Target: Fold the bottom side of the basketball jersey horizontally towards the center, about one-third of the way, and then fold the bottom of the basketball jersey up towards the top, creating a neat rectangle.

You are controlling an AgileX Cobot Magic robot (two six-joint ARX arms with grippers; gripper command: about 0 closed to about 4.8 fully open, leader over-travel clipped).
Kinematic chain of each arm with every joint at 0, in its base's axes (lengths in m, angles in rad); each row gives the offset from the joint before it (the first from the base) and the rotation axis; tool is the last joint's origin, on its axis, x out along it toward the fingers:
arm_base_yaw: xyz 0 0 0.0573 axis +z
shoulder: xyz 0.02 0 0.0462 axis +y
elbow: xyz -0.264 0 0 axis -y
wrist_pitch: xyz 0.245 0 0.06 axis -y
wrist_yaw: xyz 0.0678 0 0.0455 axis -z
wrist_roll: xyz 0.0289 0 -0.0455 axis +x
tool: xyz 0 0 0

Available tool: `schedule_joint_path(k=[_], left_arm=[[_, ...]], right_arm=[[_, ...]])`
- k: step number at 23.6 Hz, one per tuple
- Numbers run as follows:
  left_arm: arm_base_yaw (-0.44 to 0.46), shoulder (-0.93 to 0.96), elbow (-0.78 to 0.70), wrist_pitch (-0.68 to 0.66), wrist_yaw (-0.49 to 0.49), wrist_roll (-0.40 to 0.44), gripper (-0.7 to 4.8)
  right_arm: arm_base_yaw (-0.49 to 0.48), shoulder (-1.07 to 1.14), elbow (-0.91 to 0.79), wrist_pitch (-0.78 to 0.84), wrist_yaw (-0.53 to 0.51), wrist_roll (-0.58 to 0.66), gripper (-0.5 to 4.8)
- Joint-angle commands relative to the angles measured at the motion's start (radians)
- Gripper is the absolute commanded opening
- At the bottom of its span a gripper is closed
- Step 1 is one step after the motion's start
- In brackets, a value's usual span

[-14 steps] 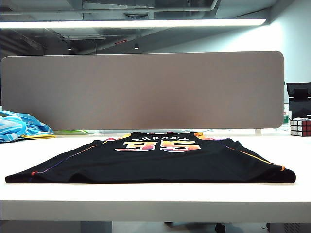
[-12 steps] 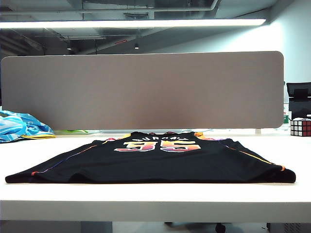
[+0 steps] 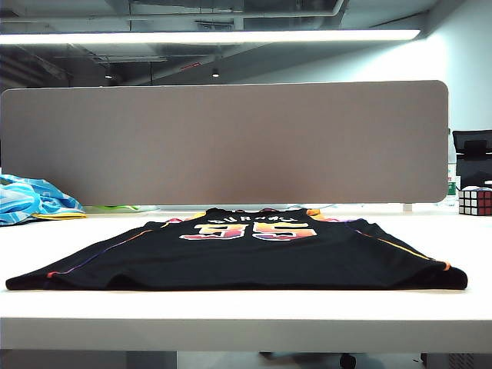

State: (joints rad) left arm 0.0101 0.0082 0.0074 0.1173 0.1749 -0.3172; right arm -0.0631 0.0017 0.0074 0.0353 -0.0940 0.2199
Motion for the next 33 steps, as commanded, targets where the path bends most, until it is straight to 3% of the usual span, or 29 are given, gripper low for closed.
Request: schedule_joint_path(k=[1, 6, 10, 16, 19, 23, 25, 26, 27, 29, 33], left_arm=[[0.0, 0.013, 0.006, -0.035, 0.003, -0.183, -0.05], [0.0, 0.141, 0.057, -0.124, 0.03, -0.226, -0.05], [0.0, 0.378, 0.148, -0.131, 0.1, -0.234, -0.06], [0.018, 0.727, 0.283, -0.119, 0.204, -0.091, -0.06], [0.089, 0.912, 0.341, -0.102, 0.356, -0.054, -0.06], [0.205, 1.164, 0.426, -0.102, 0.61, -0.061, -0.06], [0.233, 1.284, 0.478, -0.123, 0.692, -0.061, -0.05], [0.233, 1.327, 0.5, -0.136, 0.718, -0.06, 0.13], [0.232, 1.391, 0.532, -0.156, 0.771, -0.059, 1.12], [0.212, 1.455, 0.567, -0.175, 0.79, -0.05, 2.63], [0.201, 1.481, 0.578, -0.192, 0.694, -0.03, 2.7]], right_arm=[[0.027, 0.02, 0.035, -0.064, -0.062, 0.102, -0.05], [0.048, 0.168, 0.13, -0.146, -0.062, 0.102, -0.05], [0.047, 0.443, 0.289, -0.306, -0.072, 0.093, -0.05], [0.042, 0.858, 0.476, -0.376, -0.307, 0.004, -0.05], [0.042, 1.04, 0.551, -0.392, -0.423, -0.016, -0.05], [0.038, 1.151, 0.59, -0.399, -0.438, -0.023, -0.05], [0.023, 1.168, 0.59, -0.402, -0.445, -0.038, 0.01], [0.014, 1.175, 0.59, -0.403, -0.449, -0.039, 0.01], [-0.004, 1.181, 0.59, -0.409, -0.451, -0.041, 0.3], [-0.039, 1.186, 0.59, -0.41, -0.46, -0.042, 1.15], [-0.106, 1.205, 0.592, -0.417, -0.474, -0.041, 1.28]])
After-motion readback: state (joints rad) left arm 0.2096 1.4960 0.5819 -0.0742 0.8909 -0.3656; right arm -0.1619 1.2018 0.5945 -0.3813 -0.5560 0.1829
